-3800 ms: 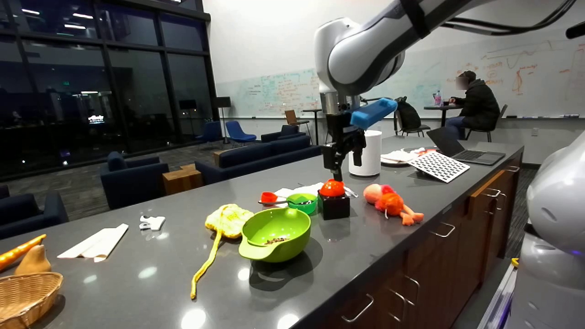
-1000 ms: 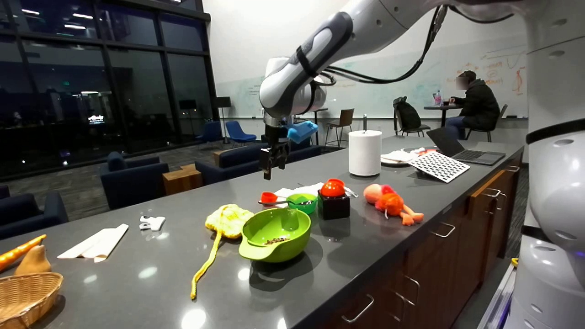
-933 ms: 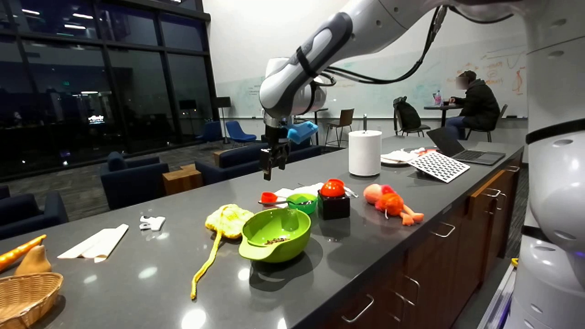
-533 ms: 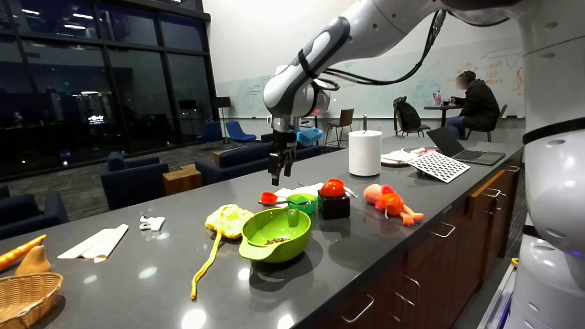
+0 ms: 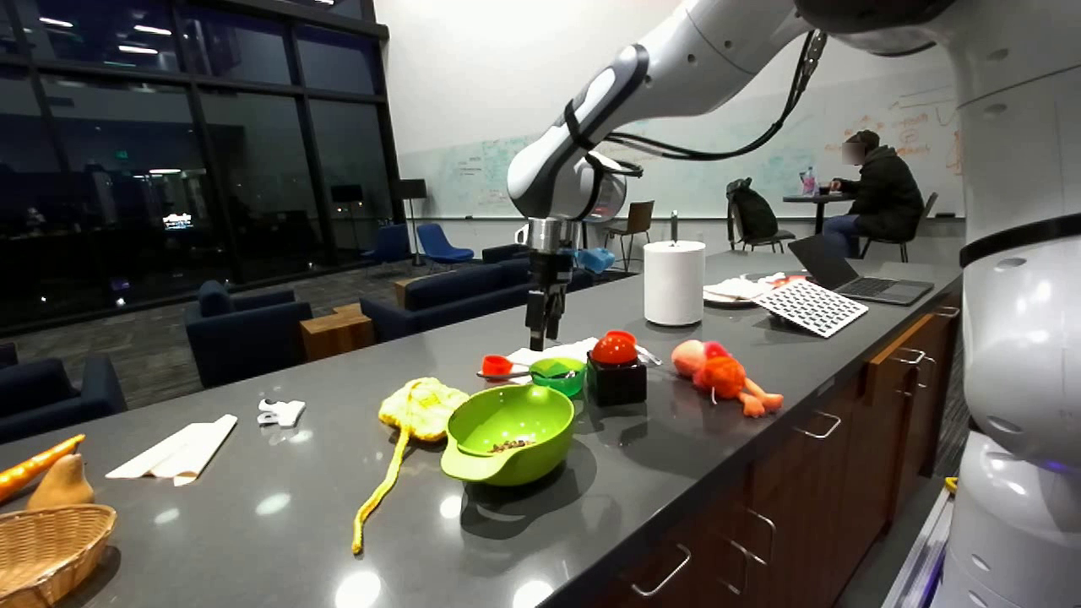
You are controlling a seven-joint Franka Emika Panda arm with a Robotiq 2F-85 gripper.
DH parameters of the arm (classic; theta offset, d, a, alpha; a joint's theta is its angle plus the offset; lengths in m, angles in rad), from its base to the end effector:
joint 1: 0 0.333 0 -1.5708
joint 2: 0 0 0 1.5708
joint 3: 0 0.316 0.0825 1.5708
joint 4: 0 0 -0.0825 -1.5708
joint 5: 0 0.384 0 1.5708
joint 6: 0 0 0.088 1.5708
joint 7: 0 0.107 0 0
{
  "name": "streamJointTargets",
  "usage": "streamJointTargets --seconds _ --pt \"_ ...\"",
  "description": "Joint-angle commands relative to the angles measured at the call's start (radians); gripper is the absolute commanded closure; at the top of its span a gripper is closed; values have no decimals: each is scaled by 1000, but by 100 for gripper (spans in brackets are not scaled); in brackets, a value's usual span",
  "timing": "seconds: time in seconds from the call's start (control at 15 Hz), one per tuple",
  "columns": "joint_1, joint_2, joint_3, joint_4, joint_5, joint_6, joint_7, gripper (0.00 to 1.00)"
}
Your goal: Move the small green bowl backwards
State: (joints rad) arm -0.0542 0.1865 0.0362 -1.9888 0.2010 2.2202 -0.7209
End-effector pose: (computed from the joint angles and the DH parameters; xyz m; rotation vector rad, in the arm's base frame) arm 0.5956 -0.0050 0.3756 -2.8690 -0.8622 -0.1542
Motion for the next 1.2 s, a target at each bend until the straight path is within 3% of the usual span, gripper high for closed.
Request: streamJointTargets --seconds 0.0,0.67,1.13 --pt "-23 40 2 30 16 -30 -67 0" --pt "-44 168 -3 127 -70 -55 -85 0" --pt "-34 257 -19 327 -238 -143 -64 0"
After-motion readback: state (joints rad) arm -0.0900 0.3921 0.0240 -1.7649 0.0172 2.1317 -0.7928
